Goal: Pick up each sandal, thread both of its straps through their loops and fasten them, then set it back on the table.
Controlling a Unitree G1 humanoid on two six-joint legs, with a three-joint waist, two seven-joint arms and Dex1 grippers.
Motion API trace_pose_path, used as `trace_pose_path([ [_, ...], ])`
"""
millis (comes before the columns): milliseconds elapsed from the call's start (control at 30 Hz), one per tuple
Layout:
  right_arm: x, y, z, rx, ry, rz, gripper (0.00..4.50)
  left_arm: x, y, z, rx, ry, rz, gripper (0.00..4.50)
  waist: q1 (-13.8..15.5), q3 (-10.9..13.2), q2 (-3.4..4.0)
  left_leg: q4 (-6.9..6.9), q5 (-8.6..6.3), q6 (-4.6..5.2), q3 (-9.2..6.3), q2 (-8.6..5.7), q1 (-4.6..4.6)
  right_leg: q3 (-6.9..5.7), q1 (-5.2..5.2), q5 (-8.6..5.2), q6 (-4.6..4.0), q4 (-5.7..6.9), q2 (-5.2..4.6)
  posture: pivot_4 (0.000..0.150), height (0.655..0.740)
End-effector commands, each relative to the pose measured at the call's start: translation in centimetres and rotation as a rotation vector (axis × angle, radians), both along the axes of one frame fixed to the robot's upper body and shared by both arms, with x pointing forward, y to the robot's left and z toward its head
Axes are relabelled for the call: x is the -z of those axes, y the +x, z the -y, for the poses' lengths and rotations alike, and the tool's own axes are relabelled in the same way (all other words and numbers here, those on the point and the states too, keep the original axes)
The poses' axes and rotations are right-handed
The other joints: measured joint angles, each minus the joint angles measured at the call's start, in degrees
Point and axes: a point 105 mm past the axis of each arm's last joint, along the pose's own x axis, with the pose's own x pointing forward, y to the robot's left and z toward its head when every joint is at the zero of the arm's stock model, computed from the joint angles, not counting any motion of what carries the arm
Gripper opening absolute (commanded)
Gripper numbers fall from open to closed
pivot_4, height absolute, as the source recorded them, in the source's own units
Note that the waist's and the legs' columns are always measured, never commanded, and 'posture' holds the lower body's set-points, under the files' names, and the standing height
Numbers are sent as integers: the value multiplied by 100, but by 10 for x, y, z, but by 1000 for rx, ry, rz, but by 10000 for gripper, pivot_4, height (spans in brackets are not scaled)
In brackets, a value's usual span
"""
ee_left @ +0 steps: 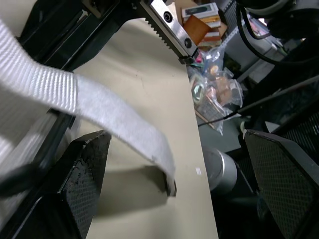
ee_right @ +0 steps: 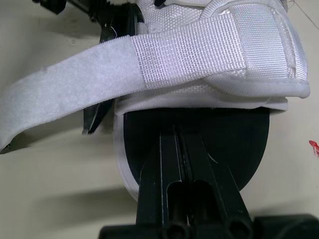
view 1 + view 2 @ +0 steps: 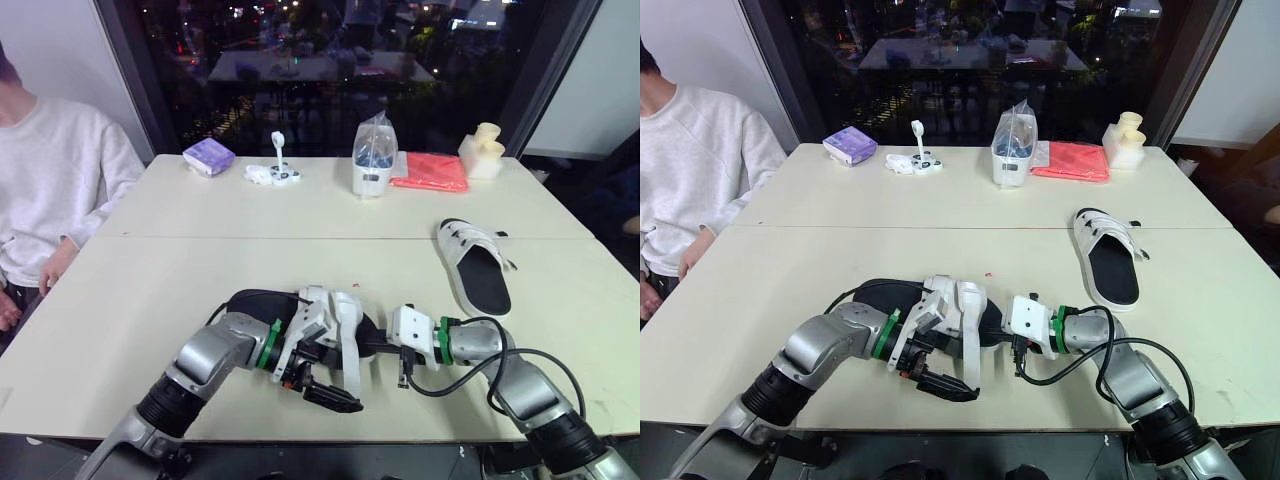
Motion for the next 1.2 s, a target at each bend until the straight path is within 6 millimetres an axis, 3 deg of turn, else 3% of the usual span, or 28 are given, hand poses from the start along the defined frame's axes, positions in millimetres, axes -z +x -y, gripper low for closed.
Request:
trace_pose_path([
  [33,30,-13,7,-3,-80,-114,0,-4,7,8,-39,-22,34,39108,19,-1,1,0,0,0,0,0,0,0,0,0,0,0,-1,1500,7400],
  [100,29,-13,8,-2,-81,-113,0,-6,10,11,-65,-39,36,32353,29,-1,1,0,0,0,-1,0,1,1,1,0,0,-1,-4,1500,7400],
  [167,29,-13,8,-2,-81,-113,0,-7,11,13,-77,-50,32,20142,28,-1,1,0,0,0,-1,0,0,1,0,0,0,-1,-5,1500,7400],
  [300,30,-12,9,2,-88,-110,0,-12,11,8,-96,-67,6,566,40,-1,1,1,1,-2,-3,0,1,-1,3,0,-1,-1,-5,1500,7400],
  [467,30,-11,9,5,-92,-106,0,-33,5,-2,-43,-104,-55,566,30,-2,2,3,1,-5,-5,1,1,-1,1,1,-2,0,-7,1500,7400],
  [700,31,-10,12,13,-101,-99,0,-76,9,-14,36,-183,-169,566,26,-1,1,3,2,-5,-6,1,0,-2,2,0,-2,0,3,1500,7400],
  [933,29,-7,12,18,-102,-91,0,-81,43,-9,-9,-150,-91,566,33,-1,-1,2,6,-8,-4,-1,1,-11,6,0,-1,1,10,1500,7400],
  [1200,29,-7,12,24,-104,-84,0,-63,59,0,41,-93,-100,566,21,-1,-1,2,6,-8,-3,-2,-1,-12,4,-1,0,1,11,1500,7400],
])
